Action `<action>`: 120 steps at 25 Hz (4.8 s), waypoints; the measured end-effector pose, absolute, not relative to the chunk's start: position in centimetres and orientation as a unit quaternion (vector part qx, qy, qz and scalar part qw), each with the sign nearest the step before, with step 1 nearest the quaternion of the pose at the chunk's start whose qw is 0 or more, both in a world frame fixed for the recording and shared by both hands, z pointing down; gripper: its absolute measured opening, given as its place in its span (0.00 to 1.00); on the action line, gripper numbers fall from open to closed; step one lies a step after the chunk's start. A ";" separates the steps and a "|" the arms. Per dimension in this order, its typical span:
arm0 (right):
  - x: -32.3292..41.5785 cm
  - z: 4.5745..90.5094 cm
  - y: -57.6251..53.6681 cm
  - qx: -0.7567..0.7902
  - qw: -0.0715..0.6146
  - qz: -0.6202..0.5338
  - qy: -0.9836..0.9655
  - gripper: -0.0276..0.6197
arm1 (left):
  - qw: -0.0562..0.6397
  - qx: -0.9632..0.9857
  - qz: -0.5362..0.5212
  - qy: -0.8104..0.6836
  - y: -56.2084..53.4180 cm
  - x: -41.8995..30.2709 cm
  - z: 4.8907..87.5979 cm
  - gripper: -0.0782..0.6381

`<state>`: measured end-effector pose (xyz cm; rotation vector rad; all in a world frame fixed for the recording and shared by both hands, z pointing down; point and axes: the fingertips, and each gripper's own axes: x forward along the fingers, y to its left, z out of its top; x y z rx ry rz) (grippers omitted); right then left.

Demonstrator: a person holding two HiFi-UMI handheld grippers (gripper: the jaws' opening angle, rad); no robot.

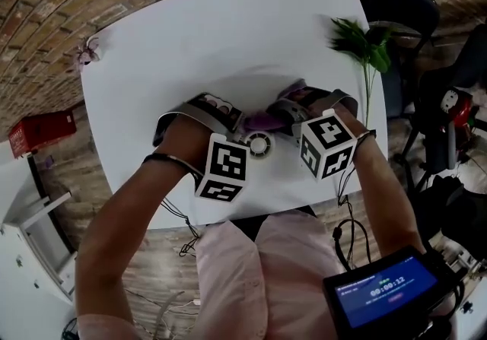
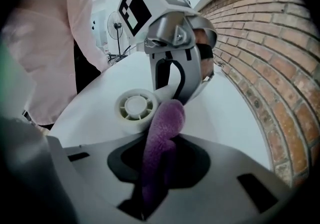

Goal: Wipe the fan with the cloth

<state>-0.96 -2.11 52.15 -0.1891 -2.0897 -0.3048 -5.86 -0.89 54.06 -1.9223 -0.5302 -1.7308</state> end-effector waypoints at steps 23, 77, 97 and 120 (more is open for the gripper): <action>3.1 52.3 0.7 0.061 0.491 0.020 -0.869 0.16 | 0.087 -0.749 -0.656 -0.036 -2.3 -6.9 54.0 0.38; 2.9 50.2 3.7 0.189 0.420 0.160 -0.873 0.17 | -0.019 -0.819 -0.573 0.015 -4.4 -2.1 51.7 0.67; -0.1 52.7 -1.3 0.360 0.414 0.278 -0.789 0.17 | 0.040 -0.813 -0.581 0.010 -5.2 -1.8 52.5 0.61; 6.7 53.0 -1.2 0.407 0.416 0.300 -0.756 0.17 | 0.041 -0.810 -0.585 0.006 -5.2 -1.9 52.7 0.61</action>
